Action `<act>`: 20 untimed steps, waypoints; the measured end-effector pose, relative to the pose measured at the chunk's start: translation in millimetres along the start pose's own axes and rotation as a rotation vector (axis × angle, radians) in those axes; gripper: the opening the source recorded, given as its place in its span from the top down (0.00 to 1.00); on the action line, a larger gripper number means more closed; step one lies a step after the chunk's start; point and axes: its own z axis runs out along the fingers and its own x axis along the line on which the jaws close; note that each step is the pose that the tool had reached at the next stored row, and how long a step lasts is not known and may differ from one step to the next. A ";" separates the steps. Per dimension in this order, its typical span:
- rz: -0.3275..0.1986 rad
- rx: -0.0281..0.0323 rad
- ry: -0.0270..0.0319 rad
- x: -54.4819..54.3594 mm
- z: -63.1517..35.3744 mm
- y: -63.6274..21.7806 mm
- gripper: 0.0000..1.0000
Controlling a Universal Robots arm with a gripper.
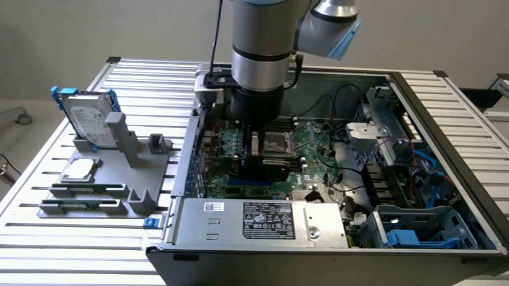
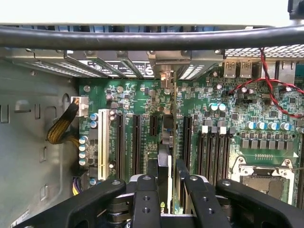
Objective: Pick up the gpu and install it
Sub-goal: 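Insert the gpu into the slot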
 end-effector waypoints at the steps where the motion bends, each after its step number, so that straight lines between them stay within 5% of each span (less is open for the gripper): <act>1: 0.000 0.0000 -0.0009 0.0 0.1 0.2 0.74; 7: 0.001 0.0001 -0.0064 -0.1 1.5 2.2 0.74; 20: 0.001 -0.0001 -0.0068 0.4 2.0 3.2 0.74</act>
